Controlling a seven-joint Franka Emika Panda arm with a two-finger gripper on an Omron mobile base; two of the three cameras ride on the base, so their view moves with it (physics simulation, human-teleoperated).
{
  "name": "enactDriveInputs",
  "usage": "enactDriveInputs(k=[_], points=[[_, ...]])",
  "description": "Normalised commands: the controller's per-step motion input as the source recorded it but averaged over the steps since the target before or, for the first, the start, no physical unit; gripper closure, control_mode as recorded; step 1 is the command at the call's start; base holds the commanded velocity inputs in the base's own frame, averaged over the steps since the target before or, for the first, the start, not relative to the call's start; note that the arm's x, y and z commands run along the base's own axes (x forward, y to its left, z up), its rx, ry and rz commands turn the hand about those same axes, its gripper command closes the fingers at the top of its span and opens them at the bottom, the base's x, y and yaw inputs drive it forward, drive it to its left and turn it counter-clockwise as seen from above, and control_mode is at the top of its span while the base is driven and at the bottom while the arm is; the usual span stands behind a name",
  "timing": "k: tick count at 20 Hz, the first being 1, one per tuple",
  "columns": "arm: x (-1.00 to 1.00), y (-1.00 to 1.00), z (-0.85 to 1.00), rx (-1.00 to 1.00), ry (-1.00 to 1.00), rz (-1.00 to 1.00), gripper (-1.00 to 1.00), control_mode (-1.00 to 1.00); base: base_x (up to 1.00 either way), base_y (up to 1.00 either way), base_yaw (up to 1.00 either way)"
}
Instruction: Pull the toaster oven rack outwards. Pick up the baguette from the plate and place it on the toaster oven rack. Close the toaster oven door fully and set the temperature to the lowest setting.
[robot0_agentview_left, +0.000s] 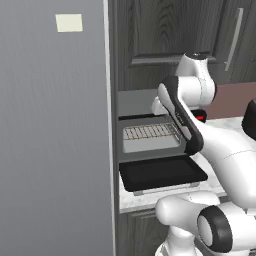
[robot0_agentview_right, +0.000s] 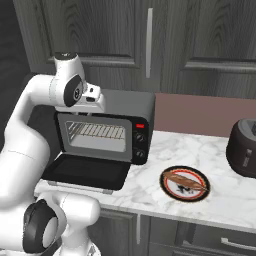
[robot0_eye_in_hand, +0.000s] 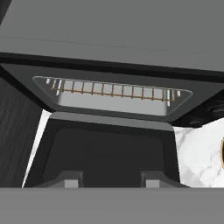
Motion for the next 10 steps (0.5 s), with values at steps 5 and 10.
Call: enactDriveInputs(k=[5, 10], points=[[-0.22, 0.0, -0.03, 0.0, -0.17, -0.03, -1.0, -1.0, 0.0, 0.0, 0.0], [-0.37, 0.0, 0.0, 0.08, -0.21, -0.05, -1.0, -1.0, 0.0, 0.0, 0.0]])
